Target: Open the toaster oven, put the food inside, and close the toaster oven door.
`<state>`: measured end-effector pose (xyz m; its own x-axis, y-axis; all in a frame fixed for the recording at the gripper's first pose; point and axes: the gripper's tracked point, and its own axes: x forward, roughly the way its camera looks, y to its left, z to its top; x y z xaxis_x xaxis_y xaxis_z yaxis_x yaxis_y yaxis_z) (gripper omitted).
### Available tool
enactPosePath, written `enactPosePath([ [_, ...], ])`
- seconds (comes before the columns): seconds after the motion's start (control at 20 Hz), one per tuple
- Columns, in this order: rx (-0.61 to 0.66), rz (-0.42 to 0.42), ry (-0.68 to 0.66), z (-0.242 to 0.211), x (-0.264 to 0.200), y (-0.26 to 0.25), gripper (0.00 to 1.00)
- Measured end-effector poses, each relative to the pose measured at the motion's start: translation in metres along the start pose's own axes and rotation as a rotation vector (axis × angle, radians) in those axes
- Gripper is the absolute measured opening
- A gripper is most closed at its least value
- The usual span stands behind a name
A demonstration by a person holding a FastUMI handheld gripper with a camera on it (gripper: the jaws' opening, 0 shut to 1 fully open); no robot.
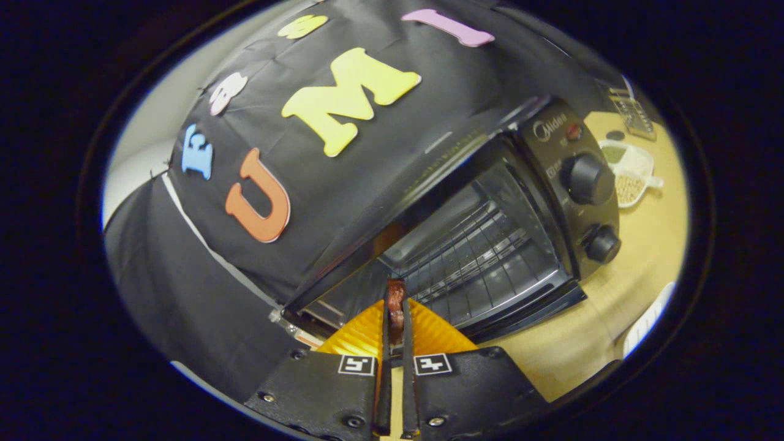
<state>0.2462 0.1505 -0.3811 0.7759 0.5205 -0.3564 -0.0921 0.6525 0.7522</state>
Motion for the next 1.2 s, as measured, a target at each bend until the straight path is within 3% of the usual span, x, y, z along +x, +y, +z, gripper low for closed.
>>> enactPosePath([
  [0.1, 0.039, -0.046, -0.043, 0.006, 0.014, -0.019, 0.10],
  [0.2, 0.071, -0.039, -0.067, 0.007, 0.021, -0.028, 0.10],
  [0.35, 0.055, -0.106, -0.084, 0.008, 0.026, -0.046, 0.14],
  [0.55, -0.102, -0.235, -0.072, 0.006, 0.024, -0.060, 0.24],
  [0.65, -0.242, -0.372, -0.083, 0.013, 0.017, -0.072, 0.29],
  [0.75, -0.405, -0.443, -0.119, 0.025, 0.007, -0.071, 0.32],
  [0.9, -0.672, -0.522, -0.162, 0.036, -0.025, -0.057, 0.51],
  [1.05, -0.751, -0.479, -0.195, 0.025, -0.079, -0.016, 0.58],
  [1.2, -0.768, -0.425, -0.173, 0.008, -0.121, 0.003, 0.91],
])
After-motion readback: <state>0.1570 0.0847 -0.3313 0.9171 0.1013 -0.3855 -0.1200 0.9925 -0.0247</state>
